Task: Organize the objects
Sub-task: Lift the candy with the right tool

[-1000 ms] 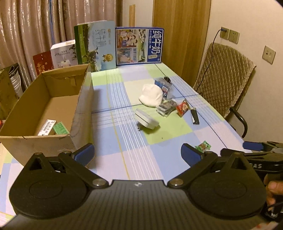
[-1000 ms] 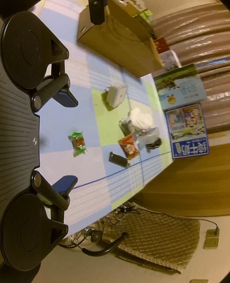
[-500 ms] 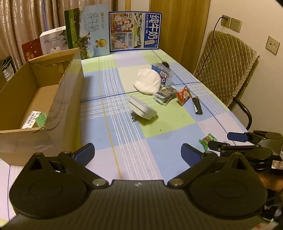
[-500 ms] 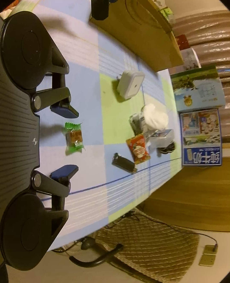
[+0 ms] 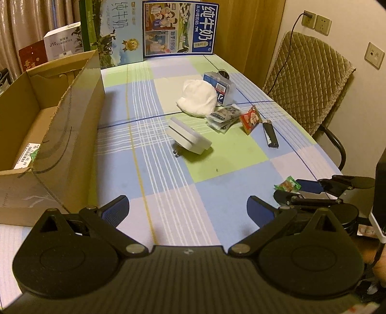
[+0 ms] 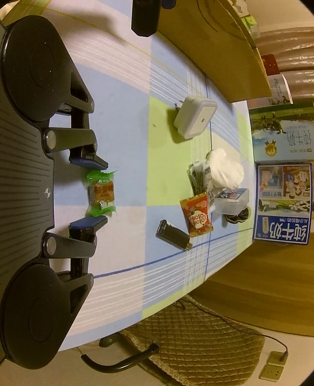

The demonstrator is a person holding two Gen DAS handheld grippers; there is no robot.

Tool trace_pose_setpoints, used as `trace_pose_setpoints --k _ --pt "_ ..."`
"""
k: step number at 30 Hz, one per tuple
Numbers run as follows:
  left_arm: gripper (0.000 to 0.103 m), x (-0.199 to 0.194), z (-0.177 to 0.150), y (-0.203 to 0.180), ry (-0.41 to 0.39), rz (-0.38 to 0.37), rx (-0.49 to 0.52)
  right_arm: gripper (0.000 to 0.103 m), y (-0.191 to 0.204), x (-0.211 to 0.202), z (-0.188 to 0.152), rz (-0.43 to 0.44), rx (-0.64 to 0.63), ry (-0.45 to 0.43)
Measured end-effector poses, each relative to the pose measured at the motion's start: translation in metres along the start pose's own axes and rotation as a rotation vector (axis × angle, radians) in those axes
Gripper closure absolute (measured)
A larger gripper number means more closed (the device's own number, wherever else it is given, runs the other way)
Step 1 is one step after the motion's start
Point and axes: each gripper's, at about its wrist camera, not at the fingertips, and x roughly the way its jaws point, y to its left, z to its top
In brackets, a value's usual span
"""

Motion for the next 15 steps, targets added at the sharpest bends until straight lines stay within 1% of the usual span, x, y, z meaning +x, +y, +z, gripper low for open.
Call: trace_pose_setpoints --k 15 --pt "0.001 0.0065 -0.0003 -0.0001 0.011 -0.011 -0.007 0.063 0.0021 0.0039 0.0029 0.003 -0.001 -0.010"
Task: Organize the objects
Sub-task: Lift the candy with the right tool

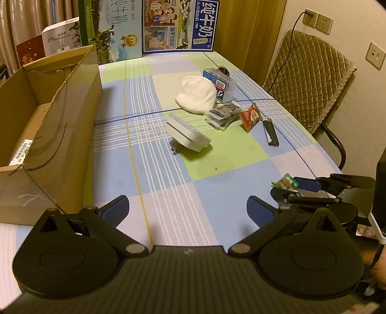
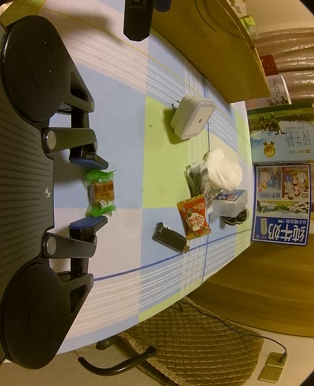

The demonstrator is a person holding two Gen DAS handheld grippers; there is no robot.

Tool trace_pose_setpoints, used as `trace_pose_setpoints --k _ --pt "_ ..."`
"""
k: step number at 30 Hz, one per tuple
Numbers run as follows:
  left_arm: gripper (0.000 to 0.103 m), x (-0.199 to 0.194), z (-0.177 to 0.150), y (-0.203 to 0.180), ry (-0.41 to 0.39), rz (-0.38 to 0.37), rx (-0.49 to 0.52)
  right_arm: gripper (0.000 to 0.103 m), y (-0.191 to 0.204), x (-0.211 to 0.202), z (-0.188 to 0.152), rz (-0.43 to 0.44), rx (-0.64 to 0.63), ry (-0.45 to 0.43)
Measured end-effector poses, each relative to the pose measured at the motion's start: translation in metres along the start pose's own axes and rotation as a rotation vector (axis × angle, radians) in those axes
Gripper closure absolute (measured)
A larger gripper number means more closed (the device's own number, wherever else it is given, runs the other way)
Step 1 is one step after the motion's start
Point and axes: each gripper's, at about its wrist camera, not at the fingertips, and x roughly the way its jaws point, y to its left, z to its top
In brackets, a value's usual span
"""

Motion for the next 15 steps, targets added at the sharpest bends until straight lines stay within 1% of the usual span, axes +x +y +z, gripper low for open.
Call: trace_pose_setpoints --k 1,3,10,11,12,13,15 --pt "0.001 0.0001 0.0001 0.0000 0.001 0.000 0.000 0.062 0.0001 0.0002 0.0001 0.002 -0.001 -0.001" --pt "0.001 0.0000 0.0002 0.0000 0.000 0.001 -0.001 0.057 0.0002 0.0013 0.0004 -0.002 -0.003 -0.002" --pt "0.001 0.0019 0.0019 -0.0002 -0.001 0.004 -0.002 0.056 -0.0006 0.0033 0.0017 0.002 -0.003 -0.007" --pt "0.001 0.0025 0.0024 -0.0005 -0.001 0.005 -0.001 0.058 -0.0005 0.0032 0.0017 0.001 -0.002 -0.006" --pt "0.001 0.0032 0.0031 -0.0002 -0.002 0.004 0.000 0.070 -0.0001 0.0030 0.0017 0.001 -0.003 -0.006" --pt "0.001 0.0038 0.0035 -0.0001 -0.002 0.005 0.000 0.075 -0.0002 0.0029 0.0020 0.001 -0.005 -0.007" --pt "0.001 0.0056 0.0048 -0.0005 -0.002 0.006 0.003 0.076 0.0014 0.0028 0.0022 -0.004 -0.015 -0.007"
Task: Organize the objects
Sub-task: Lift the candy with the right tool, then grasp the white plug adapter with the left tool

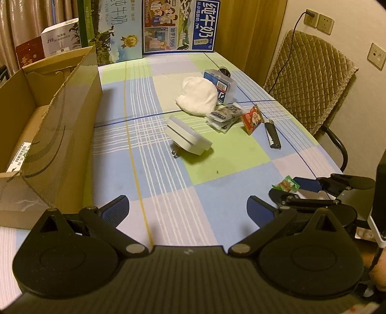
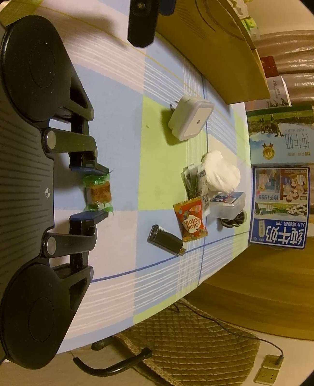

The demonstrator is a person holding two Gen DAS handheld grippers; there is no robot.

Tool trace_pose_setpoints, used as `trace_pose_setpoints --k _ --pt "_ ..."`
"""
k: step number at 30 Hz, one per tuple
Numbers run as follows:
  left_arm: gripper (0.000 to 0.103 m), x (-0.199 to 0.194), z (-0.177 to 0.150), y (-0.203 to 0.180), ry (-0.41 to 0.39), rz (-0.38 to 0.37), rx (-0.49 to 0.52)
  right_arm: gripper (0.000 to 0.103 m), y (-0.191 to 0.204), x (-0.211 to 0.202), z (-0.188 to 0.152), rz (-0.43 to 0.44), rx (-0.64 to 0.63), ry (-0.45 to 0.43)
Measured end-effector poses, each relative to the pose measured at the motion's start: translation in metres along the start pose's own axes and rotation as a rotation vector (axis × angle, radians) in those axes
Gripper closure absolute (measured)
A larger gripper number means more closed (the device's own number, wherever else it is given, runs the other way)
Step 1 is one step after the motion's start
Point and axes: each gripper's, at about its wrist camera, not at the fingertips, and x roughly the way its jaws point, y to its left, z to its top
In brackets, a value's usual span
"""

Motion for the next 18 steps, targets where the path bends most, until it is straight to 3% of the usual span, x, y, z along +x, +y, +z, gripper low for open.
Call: trace_pose_setpoints --k 13,18 --pt "0.001 0.019 0.017 0.000 -0.040 0.014 0.050 0.080 -0.004 -0.001 0.032 0.029 0.052 -0.043" --pt "0.001 0.039 0.032 -0.004 -0.068 0.040 0.120 0.080 -0.016 0.005 0.041 0.030 0.069 -0.040"
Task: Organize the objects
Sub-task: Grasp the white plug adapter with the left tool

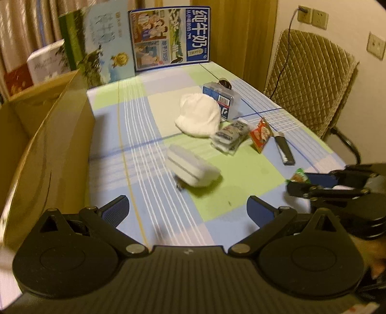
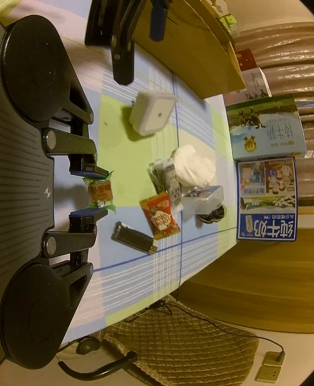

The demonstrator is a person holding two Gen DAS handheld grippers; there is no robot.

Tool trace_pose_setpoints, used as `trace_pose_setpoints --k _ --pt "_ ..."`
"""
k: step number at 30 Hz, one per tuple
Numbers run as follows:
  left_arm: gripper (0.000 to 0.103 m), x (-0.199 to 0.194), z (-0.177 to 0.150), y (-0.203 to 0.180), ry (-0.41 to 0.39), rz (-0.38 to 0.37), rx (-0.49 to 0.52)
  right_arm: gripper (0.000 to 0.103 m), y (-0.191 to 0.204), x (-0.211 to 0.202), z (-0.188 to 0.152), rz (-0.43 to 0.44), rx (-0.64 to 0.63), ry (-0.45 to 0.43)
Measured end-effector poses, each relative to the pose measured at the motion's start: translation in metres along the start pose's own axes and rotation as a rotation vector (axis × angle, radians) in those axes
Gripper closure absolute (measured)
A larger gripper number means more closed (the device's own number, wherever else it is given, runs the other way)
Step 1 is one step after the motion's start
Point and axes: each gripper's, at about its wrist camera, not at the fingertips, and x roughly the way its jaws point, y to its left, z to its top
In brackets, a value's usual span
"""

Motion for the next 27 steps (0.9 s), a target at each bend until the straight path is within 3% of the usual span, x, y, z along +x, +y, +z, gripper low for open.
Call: trace_pose_setpoints --k 11,15,19,21,23,27 --pt "0.006 0.067 0.029 -0.005 0.011 0.020 0.165 0.080 -0.009 0.009 0.000 -0.007 0.038 0.020" --pt "0.009 0.084 0.029 -0.007 0.043 -0.010 0.237 0.080 -0.011 0.014 0.000 0.000 0.057 0.031" --pt "0.010 0.090 0.029 -0.008 0.026 -0.063 0.270 0.080 -0.010 0.019 0.000 0.005 0.063 0.041" --pt "0.015 0.091 0.030 -0.009 0.024 -0.085 0.286 0.080 -0.010 0.019 -0.001 0.007 0.067 0.044" --pt "0.027 0.092 0.031 -0.011 0.038 -0.100 0.286 0.080 -0.011 0.019 -0.002 0.006 0.070 0.044" --pt "0.034 0.081 0.025 -0.012 0.062 -0.114 0.267 0.080 -0.012 0.019 -0.002 0.003 0.078 0.043"
